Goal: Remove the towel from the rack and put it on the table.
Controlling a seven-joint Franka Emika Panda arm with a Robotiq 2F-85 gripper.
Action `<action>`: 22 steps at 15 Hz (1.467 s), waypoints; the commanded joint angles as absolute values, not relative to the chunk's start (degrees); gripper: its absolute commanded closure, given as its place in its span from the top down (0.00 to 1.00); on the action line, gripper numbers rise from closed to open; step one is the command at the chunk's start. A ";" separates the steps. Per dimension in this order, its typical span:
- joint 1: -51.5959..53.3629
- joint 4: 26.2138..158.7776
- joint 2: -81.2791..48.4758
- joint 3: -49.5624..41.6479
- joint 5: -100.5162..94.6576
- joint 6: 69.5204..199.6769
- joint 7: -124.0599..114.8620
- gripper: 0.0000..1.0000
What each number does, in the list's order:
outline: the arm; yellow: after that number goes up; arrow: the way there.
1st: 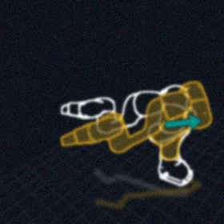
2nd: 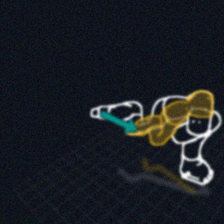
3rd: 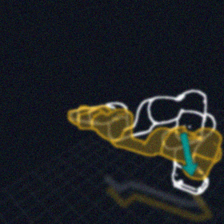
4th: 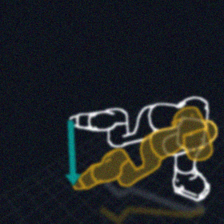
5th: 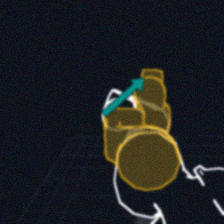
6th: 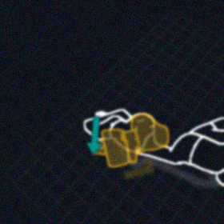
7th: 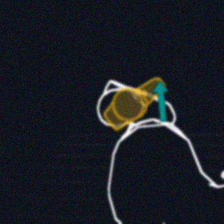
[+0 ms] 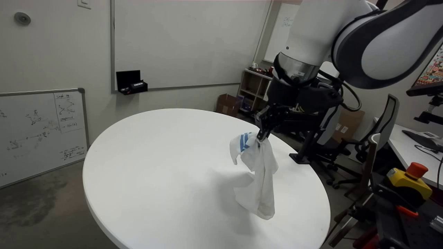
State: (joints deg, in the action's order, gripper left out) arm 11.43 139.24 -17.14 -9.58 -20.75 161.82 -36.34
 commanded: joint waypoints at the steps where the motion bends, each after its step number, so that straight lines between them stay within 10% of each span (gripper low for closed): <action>1: 14.12 137.31 -19.17 -11.76 -21.31 161.99 -38.91 0.47; 9: 11.89 136.75 -17.38 -9.01 -14.25 157.80 -35.24 1.00; 22: 4.03 132.96 -8.33 -2.43 2.41 137.32 -22.25 1.00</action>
